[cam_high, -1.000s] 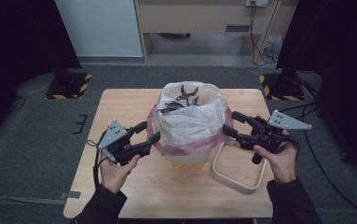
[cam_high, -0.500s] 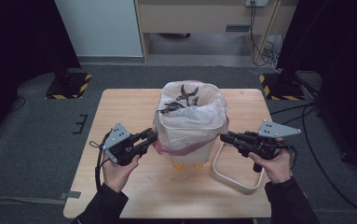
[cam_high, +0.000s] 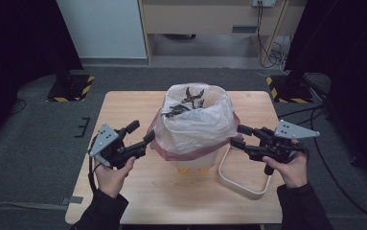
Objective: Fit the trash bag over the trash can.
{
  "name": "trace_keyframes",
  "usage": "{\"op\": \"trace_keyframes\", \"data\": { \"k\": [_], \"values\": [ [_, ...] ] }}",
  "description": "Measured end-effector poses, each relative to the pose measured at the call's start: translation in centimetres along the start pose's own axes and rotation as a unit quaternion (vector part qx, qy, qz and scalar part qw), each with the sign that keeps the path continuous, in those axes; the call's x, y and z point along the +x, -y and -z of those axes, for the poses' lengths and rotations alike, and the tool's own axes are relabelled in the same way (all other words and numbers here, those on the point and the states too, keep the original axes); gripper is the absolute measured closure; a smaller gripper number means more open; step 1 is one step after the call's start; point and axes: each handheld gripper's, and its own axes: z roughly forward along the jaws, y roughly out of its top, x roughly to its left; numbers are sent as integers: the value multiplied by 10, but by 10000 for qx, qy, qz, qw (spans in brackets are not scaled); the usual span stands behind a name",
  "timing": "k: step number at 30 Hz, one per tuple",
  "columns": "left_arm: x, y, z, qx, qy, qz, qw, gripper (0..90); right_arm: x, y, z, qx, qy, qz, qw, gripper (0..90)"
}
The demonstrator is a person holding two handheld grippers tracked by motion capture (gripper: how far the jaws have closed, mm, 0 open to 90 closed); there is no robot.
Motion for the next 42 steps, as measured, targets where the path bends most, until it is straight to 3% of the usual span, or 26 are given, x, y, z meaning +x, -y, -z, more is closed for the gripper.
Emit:
{"op": "trace_keyframes", "data": {
  "k": [4,5,9,10,12,14,15,16,17,18,19,20,21,24,25,26,27,28,30,31,35,39,42],
  "values": [
    [19,5,7,36,-387,34,9992,260,-3,-5,7,-352,112,-76,9993,291],
    [19,5,7,36,-387,34,9992,258,-4,-6,9,-423,139,-106,9990,279],
    [45,28,6,412,-742,196,9962,245,-6,-7,12,-557,286,-157,9979,245],
    [45,28,6,412,-742,196,9962,243,-6,-7,12,-557,286,-157,9979,245],
    [57,42,4,694,-902,280,9931,240,-8,-7,12,-589,360,-193,9974,240],
    [71,59,2,1042,-1093,352,9879,238,-9,-7,13,-614,437,-282,9968,217],
    [71,59,2,1042,-1093,352,9879,237,-9,-7,13,-624,449,-327,9965,206],
    [76,67,1,1190,-1183,348,9852,237,-9,-7,13,-624,449,-327,9965,206],
    [83,78,0,1399,-1299,330,9811,228,-10,-7,13,-642,458,-359,9962,198],
    [83,78,0,1399,-1299,330,9811,228,-10,-7,14,-654,475,-353,9961,193],
    [88,88,-2,1630,-1389,295,9764,226,-11,-8,14,-655,490,-355,9960,188],
    [88,88,-2,1630,-1389,295,9764,224,-11,-8,14,-655,490,-355,9960,188],
    [93,97,-4,1810,-1412,327,9727,218,-11,-8,14,-660,515,-370,9958,181],
    [97,112,-10,2202,-1345,364,9654,200,-13,-7,14,-662,555,-381,9955,173],
    [97,112,-10,2202,-1345,364,9654,196,-13,-7,14,-662,555,-381,9955,173],
    [98,118,-13,2369,-1324,329,9619,196,-14,-6,14,-665,572,-382,9954,171],
    [100,127,-18,2661,-1286,245,9550,190,-15,-5,14,-668,614,-398,9951,166],
    [100,127,-18,2661,-1286,245,9550,187,-15,-5,14,-668,614,-398,9951,166],
    [99,139,-25,3134,-1234,161,9414,173,-16,-5,14,-671,645,-402,9948,163],
    [97,141,-27,3201,-1219,141,9394,173,-17,-4,14,-675,655,-413,9947,162],
    [93,146,-33,3322,-1102,104,9367,151,-18,-4,14,-671,667,-402,9947,162],
    [91,152,-37,3532,-1019,72,9299,145,-19,-4,12,-684,696,-396,9944,163],
    [89,156,-39,3604,-975,-92,9276,113,-20,-6,11,-677,748,-365,9942,163]
  ]
}}
